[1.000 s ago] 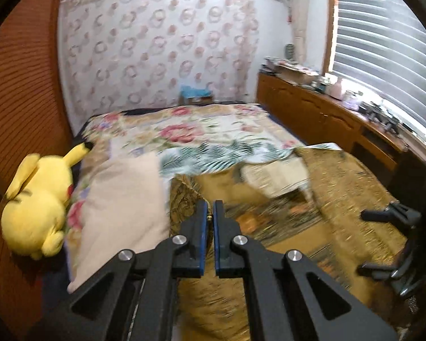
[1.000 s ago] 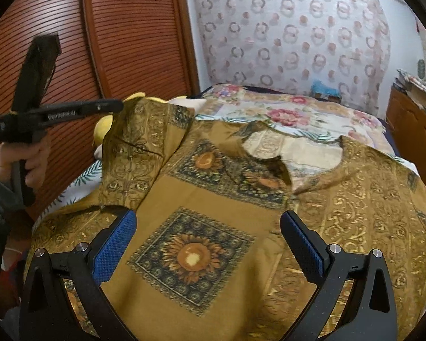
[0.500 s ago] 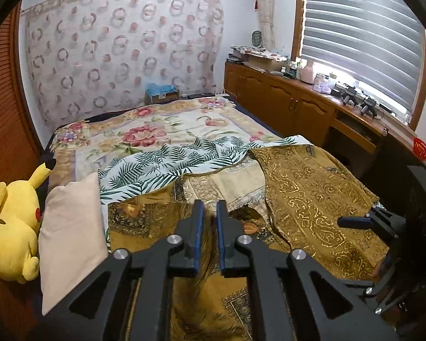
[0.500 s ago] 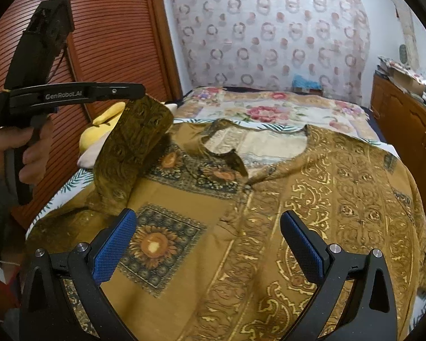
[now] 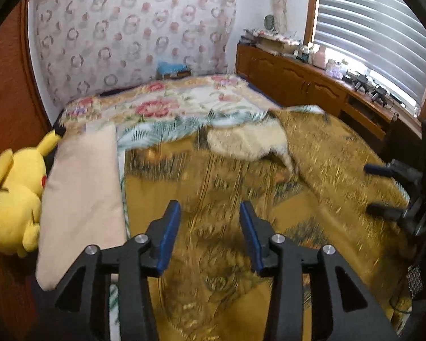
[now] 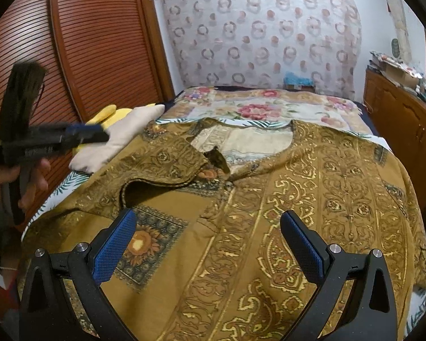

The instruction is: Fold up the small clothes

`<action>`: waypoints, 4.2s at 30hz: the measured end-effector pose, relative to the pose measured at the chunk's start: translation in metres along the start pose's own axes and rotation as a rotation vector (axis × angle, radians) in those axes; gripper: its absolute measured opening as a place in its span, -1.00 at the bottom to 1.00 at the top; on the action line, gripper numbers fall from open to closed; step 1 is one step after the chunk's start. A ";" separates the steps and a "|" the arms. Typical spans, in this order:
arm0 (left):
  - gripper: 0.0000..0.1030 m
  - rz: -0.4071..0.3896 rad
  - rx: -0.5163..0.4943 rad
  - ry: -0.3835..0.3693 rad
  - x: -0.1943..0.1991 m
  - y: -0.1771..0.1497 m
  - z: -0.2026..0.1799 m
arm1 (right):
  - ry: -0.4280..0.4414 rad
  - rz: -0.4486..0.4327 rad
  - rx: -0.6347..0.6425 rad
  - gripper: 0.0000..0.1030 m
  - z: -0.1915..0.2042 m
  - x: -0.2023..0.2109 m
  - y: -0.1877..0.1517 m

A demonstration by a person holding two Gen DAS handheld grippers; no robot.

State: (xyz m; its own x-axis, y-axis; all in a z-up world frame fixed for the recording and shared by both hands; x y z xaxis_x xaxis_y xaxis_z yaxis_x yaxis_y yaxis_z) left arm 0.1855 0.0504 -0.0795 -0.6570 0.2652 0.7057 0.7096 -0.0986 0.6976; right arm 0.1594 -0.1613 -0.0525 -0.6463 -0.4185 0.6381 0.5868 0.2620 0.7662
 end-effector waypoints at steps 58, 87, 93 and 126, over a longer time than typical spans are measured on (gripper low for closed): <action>0.32 -0.063 0.107 0.051 0.005 -0.030 -0.016 | -0.293 0.183 -0.209 -0.40 -0.233 0.079 -0.091; 0.32 -0.164 0.094 0.033 0.051 -0.046 -0.065 | -0.265 0.069 0.095 -0.93 -0.129 0.062 -0.029; 0.33 -0.158 0.088 0.025 0.050 -0.050 -0.071 | -0.235 0.140 0.088 -0.91 -0.118 0.032 -0.051; 0.33 -0.146 0.074 -0.001 0.043 -0.053 -0.083 | -0.342 0.164 -0.235 0.17 -0.221 0.043 -0.061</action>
State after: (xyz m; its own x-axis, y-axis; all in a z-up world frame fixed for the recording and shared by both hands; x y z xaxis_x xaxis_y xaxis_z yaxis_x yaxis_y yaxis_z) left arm 0.0985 -0.0124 -0.0758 -0.7545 0.2724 0.5971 0.6232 0.0118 0.7820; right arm 0.2032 -0.3874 -0.0885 -0.6362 -0.0659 0.7687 0.7646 0.0800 0.6396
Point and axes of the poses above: each gripper's, at about its wrist camera, not at the fingertips, and x roughly against the way its jaws point, z to its left, y to its top, the point moved 3 cm from there along -x, roughly the way its jaws point, and after that the axes turned 4 degrees about x, right-handed, at the moved point
